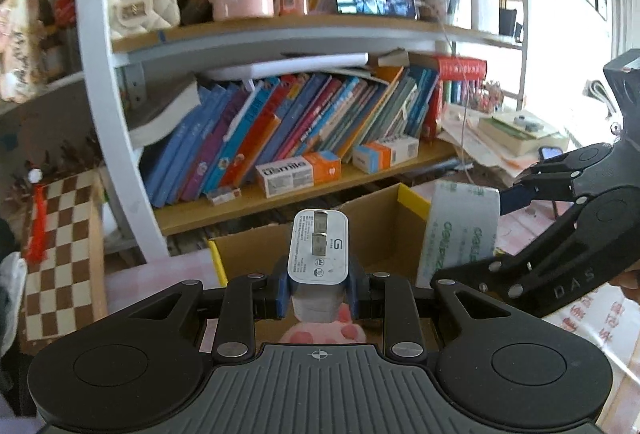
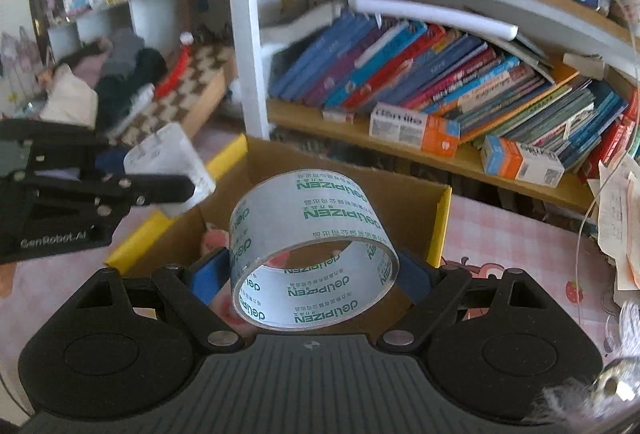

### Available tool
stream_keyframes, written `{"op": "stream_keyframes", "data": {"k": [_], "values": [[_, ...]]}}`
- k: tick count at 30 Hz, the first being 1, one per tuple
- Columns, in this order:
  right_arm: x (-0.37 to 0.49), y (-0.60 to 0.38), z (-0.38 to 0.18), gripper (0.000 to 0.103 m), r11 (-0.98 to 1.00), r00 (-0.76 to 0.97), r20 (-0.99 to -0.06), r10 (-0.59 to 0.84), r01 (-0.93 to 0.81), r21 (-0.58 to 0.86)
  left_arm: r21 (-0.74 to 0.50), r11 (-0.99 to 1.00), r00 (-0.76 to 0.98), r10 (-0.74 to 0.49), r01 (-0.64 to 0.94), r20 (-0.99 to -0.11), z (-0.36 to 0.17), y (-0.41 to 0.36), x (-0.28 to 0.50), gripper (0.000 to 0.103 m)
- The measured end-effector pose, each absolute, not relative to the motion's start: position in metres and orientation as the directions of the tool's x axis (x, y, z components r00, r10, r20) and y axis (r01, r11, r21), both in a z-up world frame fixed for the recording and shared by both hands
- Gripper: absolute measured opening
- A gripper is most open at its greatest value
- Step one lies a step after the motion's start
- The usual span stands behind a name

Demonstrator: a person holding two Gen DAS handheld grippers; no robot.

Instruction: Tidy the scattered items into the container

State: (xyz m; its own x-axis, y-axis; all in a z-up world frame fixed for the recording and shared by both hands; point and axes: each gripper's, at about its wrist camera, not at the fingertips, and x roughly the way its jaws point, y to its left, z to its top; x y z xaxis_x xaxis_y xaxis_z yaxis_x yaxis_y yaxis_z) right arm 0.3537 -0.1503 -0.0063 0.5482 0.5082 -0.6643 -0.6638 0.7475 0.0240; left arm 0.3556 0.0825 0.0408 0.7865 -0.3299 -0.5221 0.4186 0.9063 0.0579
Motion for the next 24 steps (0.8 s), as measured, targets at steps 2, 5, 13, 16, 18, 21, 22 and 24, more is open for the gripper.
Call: {"op": "stream_keyframes", "data": {"k": [2,5,13,16,18,21,22,24], "values": [[0.363,-0.145,-0.014,0.087,0.744,0.526,-0.695,0.491,-0.668,0.020,0.067,0.897,0.773,-0.336,0.436,-0.538,0.036,0.080,0.368,0.025],[0.376,-0.137,-0.025,0.087,0.739,0.492,-0.738,0.462,-0.674,0.013,0.092,0.877,0.751,-0.345,0.472,-0.563,0.029,0.074,0.383,0.026],[0.396,-0.114,-0.052,0.087,0.691,0.398,-0.829,0.392,-0.722,-0.019,0.109,0.845,0.691,-0.346,0.523,-0.635,0.012,0.068,0.420,0.026],[0.397,-0.107,-0.060,0.087,0.664,0.359,-0.856,0.372,-0.747,-0.024,0.086,0.855,0.673,-0.337,0.512,-0.658,0.004,0.071,0.431,0.026],[0.399,-0.106,-0.066,0.087,0.666,0.332,-0.870,0.365,-0.746,-0.006,0.072,0.860,0.663,-0.334,0.506,-0.671,-0.001,0.073,0.435,0.026],[0.399,-0.104,-0.069,0.087,0.667,0.327,-0.872,0.366,-0.745,0.001,0.061,0.862,0.649,-0.331,0.504,-0.685,-0.007,0.076,0.439,0.026],[0.399,-0.104,-0.070,0.087,0.666,0.327,-0.872,0.365,-0.746,-0.001,0.059,0.861,0.645,-0.331,0.505,-0.689,-0.008,0.077,0.440,0.026],[0.399,-0.102,-0.070,0.087,0.663,0.329,-0.873,0.360,-0.749,-0.009,0.055,0.860,0.637,-0.330,0.507,-0.696,-0.011,0.078,0.442,0.026]]}}
